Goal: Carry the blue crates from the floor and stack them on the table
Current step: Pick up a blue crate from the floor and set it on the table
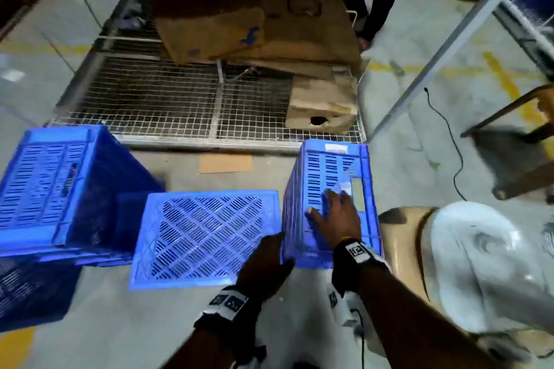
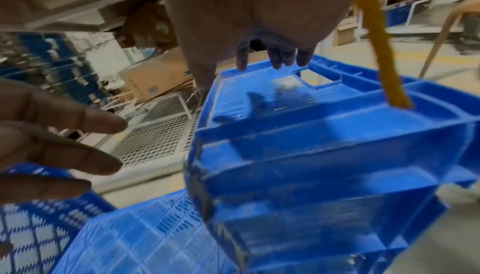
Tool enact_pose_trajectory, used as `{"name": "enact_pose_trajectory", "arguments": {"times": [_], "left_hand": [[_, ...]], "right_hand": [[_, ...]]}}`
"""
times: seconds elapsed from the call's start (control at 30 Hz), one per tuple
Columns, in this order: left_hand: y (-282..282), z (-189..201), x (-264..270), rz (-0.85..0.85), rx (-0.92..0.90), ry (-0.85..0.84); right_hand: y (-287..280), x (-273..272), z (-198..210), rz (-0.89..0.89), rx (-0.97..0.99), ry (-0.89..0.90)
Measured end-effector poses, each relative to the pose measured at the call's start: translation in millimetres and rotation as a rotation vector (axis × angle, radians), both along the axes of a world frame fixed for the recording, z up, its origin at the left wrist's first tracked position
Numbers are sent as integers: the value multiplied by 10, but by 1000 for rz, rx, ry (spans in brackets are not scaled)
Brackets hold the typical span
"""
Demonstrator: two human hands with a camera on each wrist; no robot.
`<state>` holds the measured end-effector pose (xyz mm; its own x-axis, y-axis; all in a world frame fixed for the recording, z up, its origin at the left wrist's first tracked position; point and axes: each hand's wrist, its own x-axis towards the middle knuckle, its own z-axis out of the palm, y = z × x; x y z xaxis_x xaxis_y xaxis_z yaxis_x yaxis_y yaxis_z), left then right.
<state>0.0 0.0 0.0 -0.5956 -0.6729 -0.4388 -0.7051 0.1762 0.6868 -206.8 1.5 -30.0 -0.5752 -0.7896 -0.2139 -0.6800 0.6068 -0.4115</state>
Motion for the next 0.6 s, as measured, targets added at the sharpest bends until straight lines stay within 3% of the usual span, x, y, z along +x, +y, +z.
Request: {"name": "enact_pose_trajectory", "arguments": {"times": [0.17, 0.33, 0.47, 0.6], "left_hand": [[-167, -203, -237, 12, 57, -25], [-268, -325, -354, -31, 15, -3], [-328, -415, -428, -6, 11, -14], [-362, -383, -483, 44, -27, 57]], "right_hand": [[-137, -251, -90, -101, 127, -30], [-67, -541, -129, -313, -6, 146], [-6, -859, -330, -516, 124, -184], [3, -972, -360, -533, -94, -388]]}}
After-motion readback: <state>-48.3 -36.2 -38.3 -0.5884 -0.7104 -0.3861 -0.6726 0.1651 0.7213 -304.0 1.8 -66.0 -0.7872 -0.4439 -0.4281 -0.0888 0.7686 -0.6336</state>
